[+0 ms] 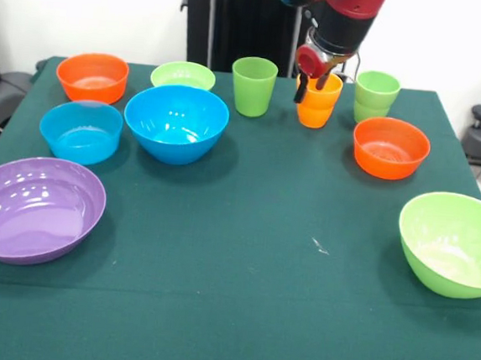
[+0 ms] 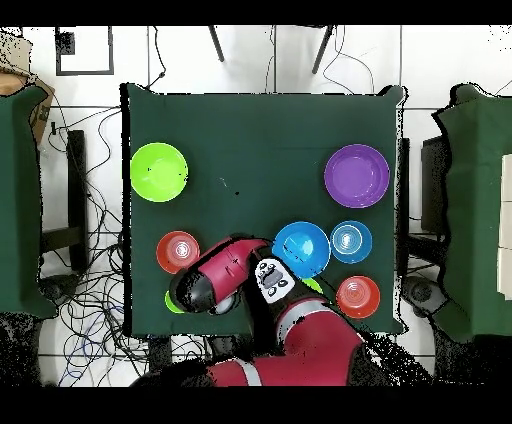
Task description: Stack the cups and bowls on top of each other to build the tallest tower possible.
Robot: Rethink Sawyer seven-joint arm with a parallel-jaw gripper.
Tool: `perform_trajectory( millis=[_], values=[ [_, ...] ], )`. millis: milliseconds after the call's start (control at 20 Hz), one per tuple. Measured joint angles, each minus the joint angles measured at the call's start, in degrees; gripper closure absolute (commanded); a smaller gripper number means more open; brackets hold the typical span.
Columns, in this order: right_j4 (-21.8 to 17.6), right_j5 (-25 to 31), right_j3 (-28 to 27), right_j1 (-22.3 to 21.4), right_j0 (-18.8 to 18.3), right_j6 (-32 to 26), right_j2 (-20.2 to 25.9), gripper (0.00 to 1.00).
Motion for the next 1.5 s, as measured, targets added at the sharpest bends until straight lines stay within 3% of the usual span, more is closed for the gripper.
perform_trajectory(
  millis=[900, 1500],
  values=[
    [-2.75, -4.38, -0.99, 5.10, 1.50, 0.00, -3.14, 0.00],
    [-2.90, -4.88, -1.17, 5.27, 2.74, 0.00, -4.67, 0.00]
  ],
)
